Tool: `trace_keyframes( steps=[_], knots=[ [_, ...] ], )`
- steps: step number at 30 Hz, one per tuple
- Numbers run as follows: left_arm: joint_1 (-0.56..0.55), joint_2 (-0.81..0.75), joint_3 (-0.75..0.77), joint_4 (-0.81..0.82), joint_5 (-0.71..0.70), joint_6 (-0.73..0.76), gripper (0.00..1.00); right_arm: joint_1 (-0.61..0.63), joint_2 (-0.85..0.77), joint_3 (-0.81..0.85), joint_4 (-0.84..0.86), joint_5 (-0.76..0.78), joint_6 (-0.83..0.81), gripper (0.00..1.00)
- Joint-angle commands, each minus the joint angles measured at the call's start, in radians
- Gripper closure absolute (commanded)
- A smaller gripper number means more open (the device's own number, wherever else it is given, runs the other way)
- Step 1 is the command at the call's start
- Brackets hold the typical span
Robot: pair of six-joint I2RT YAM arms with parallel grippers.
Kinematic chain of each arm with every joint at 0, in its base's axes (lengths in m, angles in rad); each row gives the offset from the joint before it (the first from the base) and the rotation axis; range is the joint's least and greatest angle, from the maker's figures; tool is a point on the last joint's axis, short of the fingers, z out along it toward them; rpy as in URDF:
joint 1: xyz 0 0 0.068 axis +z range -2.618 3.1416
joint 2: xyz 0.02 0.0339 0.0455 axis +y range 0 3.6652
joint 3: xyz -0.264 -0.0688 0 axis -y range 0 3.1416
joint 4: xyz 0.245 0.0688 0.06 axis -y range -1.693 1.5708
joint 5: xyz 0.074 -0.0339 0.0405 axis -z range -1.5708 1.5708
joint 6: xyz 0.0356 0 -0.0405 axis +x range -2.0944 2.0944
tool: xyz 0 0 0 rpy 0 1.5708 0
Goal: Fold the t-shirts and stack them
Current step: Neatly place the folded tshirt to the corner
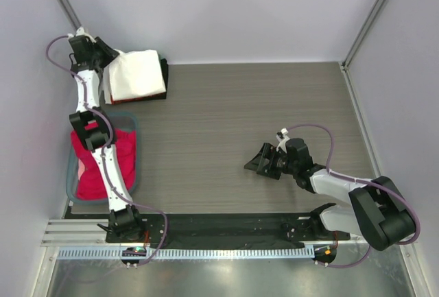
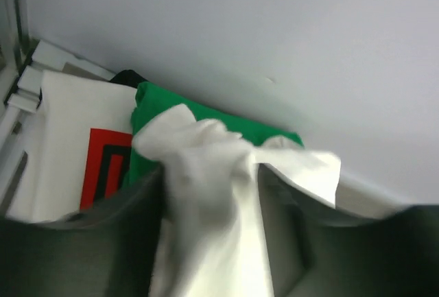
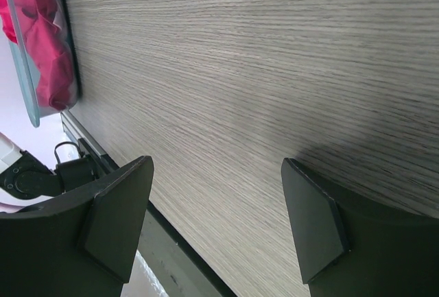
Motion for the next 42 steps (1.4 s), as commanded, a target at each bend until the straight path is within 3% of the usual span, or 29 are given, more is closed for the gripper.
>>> trace_keyframes(
  steps=[1, 3, 4, 11, 15, 18, 25, 33, 36, 39, 40, 42],
  knots=[
    [0.010, 0.018, 0.023, 0.167, -0.139, -0.049, 0.36, -0.006, 0.012, 0.003, 0.052, -0.010, 0.004, 0.19],
    [0.010, 0.021, 0.019, 0.152, -0.143, -0.054, 0.23, -0.006, 0.013, 0.005, 0.053, -0.011, 0.002, 0.19],
    [0.009, 0.015, 0.017, 0.131, -0.141, -0.054, 0.01, -0.006, 0.015, 0.006, 0.053, -0.011, 0.002, 0.19],
    [0.000, -0.236, -0.208, 0.109, -0.222, -0.043, 0.00, -0.008, -0.004, -0.001, 0.055, -0.011, 0.006, 0.19],
    [-0.006, -0.397, -0.349, 0.071, -0.436, -0.029, 0.00, -0.006, -0.011, -0.006, 0.055, -0.013, 0.004, 0.19],
    [-0.014, -0.491, -0.431, 0.034, -0.509, -0.017, 0.00, -0.008, -0.019, -0.012, 0.059, -0.013, 0.007, 0.19],
    [-0.045, -0.522, -0.500, 0.005, -0.289, -0.028, 0.23, -0.009, -0.013, -0.015, 0.073, -0.021, 0.009, 0.19],
    [-0.109, -0.295, -0.270, -0.092, -0.244, -0.046, 0.47, -0.014, -0.004, -0.017, 0.084, -0.033, 0.012, 0.19],
    [-0.128, -0.167, -0.195, -0.103, -0.252, -0.051, 0.48, -0.017, 0.004, -0.017, 0.092, -0.036, 0.016, 0.19],
    [-0.143, -0.039, -0.011, -0.101, -0.297, -0.017, 0.48, -0.020, 0.007, -0.018, 0.095, -0.038, 0.018, 0.19],
    [-0.146, 0.042, 0.090, -0.083, -0.304, -0.011, 0.48, -0.021, 0.007, -0.018, 0.099, -0.041, 0.016, 0.19],
    [-0.149, 0.102, 0.132, 0.022, -0.337, -0.006, 0.46, -0.024, 0.012, -0.021, 0.107, -0.042, 0.019, 0.19]
  ],
)
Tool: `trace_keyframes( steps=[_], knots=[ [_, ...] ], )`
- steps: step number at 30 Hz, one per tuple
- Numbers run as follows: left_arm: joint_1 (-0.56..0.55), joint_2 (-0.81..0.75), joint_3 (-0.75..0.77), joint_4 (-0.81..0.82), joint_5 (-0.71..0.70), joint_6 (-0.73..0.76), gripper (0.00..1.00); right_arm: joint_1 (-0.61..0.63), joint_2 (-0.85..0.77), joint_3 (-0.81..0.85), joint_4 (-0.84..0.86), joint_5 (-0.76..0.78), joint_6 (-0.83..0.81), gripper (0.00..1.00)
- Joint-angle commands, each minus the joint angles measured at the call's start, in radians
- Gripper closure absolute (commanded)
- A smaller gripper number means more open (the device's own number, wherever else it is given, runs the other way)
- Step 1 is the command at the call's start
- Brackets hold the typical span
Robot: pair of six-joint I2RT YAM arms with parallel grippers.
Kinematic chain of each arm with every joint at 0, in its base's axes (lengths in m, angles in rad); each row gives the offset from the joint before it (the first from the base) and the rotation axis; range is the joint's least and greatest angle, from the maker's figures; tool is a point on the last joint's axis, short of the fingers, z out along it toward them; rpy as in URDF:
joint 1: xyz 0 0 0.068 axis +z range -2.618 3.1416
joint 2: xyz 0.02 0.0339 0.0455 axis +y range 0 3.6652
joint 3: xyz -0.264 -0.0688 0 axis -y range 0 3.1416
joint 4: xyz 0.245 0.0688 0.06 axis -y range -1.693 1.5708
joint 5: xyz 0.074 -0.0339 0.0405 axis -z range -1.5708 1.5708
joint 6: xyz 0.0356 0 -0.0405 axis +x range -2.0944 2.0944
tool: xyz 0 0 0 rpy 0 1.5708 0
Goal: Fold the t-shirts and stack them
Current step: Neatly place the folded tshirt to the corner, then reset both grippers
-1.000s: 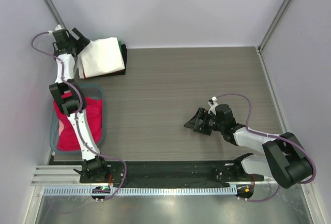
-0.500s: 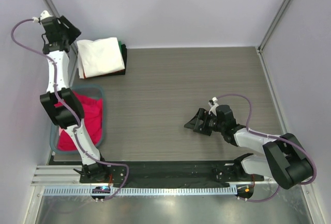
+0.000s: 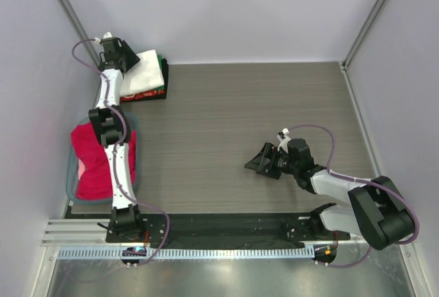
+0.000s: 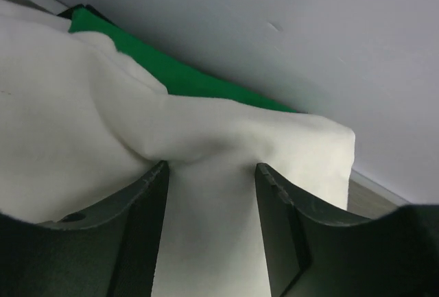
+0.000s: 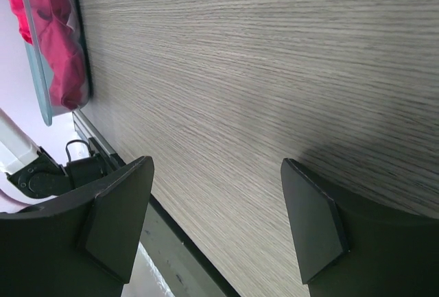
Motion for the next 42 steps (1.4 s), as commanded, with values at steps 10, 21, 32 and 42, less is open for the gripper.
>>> trace_keyframes(
  steps=[10, 21, 32, 42],
  knots=[
    [-0.071, -0.036, 0.010, 0.377, -0.164, 0.131, 0.00, -0.024, 0.037, -0.004, 0.091, -0.037, 0.014, 0.19],
    [-0.128, -0.611, -0.363, 0.233, -0.307, 0.055, 0.00, -0.024, 0.000, -0.018, 0.086, -0.023, 0.011, 0.19],
    [-0.128, -1.209, -1.012, -0.063, -0.267, -0.034, 0.00, -0.024, -0.026, -0.028, 0.082, -0.017, 0.011, 0.20],
    [-0.128, -1.585, -1.449, -0.355, -0.261, 0.029, 0.00, -0.024, -0.041, -0.030, 0.073, -0.015, 0.004, 0.19]
  ],
)
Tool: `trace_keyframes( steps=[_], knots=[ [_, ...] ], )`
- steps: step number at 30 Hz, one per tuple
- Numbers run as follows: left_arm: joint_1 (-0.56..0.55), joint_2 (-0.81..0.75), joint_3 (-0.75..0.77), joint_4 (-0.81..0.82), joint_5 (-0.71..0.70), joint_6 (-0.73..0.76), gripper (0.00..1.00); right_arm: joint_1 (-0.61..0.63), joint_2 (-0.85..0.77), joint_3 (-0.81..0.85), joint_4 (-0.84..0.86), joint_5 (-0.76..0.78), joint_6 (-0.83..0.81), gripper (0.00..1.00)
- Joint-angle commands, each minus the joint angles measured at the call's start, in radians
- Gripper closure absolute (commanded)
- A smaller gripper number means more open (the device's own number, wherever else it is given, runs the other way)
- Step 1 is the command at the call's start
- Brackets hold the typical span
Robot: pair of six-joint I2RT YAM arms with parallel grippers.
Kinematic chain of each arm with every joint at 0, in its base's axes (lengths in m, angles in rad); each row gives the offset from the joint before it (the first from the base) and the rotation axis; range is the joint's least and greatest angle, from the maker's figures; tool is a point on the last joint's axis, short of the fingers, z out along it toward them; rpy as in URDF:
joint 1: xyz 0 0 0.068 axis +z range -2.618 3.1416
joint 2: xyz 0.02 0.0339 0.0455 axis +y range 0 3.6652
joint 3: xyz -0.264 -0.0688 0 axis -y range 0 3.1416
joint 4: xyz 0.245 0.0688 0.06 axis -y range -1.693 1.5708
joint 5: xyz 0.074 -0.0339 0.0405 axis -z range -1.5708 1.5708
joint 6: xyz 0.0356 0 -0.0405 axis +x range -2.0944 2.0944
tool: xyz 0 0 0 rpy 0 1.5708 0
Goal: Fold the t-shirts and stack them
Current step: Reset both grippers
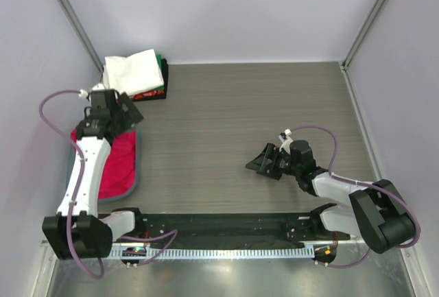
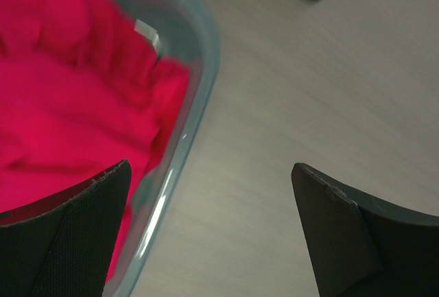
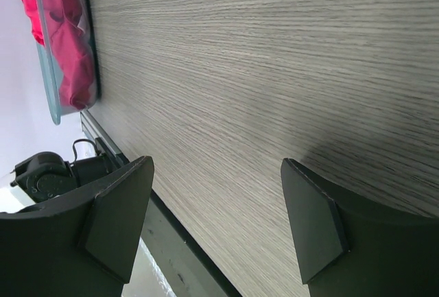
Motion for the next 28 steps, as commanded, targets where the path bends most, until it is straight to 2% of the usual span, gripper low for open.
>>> trace_keyframes(
  steps=[1, 7, 10, 28],
  knots=[
    [0.000, -0.184, -0.135, -0.110, -0.017, 0.034, 0.00, -0.003, -0.016, 0.003, 0.028, 0.007, -0.010, 0.19],
    [0.002, -0.367, -0.320, -0.133, -0.080, 0.006, 0.00, -0.003, -0.010, 0.006, 0.028, 0.004, -0.008, 0.19],
    [0.003, -0.399, -0.311, -0.116, -0.039, 0.020, 0.00, -0.003, -0.011, 0.004, 0.024, 0.002, -0.011, 0.19],
    [0.002, -0.422, -0.320, -0.076, -0.049, -0.006, 0.00, -0.003, -0.014, 0.007, 0.014, 0.009, -0.010, 0.19]
  ],
)
